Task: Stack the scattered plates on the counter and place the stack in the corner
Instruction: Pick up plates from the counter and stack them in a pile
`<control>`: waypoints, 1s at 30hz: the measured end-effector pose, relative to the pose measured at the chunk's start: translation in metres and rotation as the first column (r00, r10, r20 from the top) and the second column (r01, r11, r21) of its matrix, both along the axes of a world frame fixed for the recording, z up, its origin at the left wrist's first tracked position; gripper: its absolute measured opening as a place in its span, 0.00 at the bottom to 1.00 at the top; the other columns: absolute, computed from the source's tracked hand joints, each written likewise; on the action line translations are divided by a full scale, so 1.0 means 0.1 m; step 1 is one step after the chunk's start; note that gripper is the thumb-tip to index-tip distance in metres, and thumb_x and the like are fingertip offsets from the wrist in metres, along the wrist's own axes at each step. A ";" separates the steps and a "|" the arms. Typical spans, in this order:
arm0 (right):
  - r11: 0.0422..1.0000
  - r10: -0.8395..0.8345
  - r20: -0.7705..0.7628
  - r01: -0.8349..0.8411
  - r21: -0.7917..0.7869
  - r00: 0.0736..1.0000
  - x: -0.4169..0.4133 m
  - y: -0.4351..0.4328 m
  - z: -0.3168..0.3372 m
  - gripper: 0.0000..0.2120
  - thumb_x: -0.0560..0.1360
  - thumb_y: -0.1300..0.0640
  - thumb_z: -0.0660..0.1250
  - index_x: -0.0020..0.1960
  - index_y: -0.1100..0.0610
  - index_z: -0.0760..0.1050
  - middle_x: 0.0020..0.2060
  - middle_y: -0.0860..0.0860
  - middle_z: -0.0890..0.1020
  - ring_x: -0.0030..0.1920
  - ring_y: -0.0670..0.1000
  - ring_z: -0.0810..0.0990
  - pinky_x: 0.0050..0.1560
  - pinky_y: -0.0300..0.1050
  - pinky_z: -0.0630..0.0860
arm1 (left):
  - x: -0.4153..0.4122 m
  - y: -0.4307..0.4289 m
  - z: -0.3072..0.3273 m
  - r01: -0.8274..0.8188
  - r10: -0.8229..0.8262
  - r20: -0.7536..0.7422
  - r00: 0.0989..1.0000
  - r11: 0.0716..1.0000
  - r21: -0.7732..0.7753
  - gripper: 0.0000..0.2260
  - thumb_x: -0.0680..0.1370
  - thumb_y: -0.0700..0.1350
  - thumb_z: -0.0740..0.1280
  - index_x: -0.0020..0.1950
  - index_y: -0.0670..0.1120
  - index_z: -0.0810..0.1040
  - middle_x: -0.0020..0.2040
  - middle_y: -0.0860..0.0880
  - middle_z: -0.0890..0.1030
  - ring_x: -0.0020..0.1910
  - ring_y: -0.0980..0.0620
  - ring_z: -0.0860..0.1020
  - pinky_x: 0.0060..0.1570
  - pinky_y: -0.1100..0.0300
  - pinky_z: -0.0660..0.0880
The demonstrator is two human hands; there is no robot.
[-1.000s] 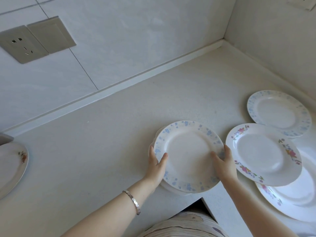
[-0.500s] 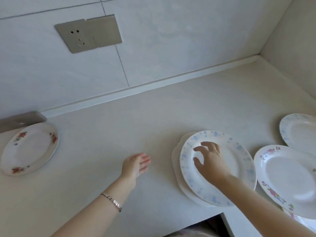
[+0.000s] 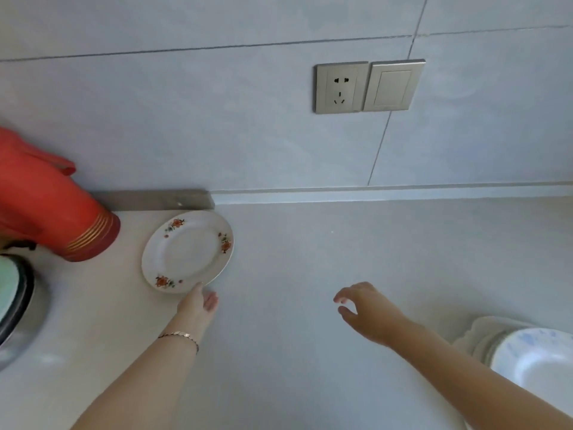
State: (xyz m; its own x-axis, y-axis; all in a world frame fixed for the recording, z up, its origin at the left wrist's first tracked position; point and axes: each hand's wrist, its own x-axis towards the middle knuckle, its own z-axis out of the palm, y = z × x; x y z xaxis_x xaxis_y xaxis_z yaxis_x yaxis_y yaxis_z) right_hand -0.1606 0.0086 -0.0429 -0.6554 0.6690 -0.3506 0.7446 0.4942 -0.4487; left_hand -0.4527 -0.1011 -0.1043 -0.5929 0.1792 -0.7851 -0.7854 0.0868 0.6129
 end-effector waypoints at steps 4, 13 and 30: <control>0.999 -0.043 0.032 0.043 -0.011 0.999 -0.11 -0.01 -0.09 0.14 0.79 0.53 0.57 0.62 0.52 0.74 0.58 0.48 0.78 0.64 0.47 0.69 0.63 0.38 0.66 | -0.29 0.15 -0.20 -0.025 0.019 0.052 0.998 0.993 0.115 0.07 0.81 0.42 0.57 0.45 0.45 0.71 0.62 0.45 0.74 0.68 0.50 0.70 0.69 0.60 0.66; 0.990 -0.134 0.065 0.137 -0.033 0.989 -0.02 -0.07 -0.16 0.13 0.79 0.54 0.58 0.61 0.52 0.75 0.56 0.47 0.80 0.62 0.47 0.71 0.61 0.39 0.69 | -0.28 0.15 0.02 -0.067 0.053 0.095 0.994 0.987 0.144 0.09 0.80 0.35 0.58 0.40 0.41 0.70 0.44 0.48 0.76 0.54 0.52 0.77 0.65 0.58 0.71; 0.396 -0.901 -0.371 0.776 -0.490 0.225 1.87 -0.05 0.38 0.15 0.80 0.55 0.55 0.46 0.60 0.78 0.36 0.54 0.81 0.39 0.56 0.80 0.45 0.49 0.77 | 2.15 0.46 1.07 0.921 -0.908 -0.154 0.389 0.380 0.087 0.09 0.75 0.29 0.62 0.43 0.41 0.77 0.34 0.45 0.81 0.26 0.53 0.80 0.26 0.63 0.78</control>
State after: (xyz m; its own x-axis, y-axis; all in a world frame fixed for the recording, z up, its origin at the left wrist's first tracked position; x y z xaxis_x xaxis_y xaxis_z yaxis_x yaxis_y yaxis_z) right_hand 0.0262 0.0033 -0.0050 0.1653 0.9176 -0.3616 0.2875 -0.3955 -0.8723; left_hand -0.2382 -0.0551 0.0026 -0.0494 0.7443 -0.6660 -0.2382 0.6388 0.7316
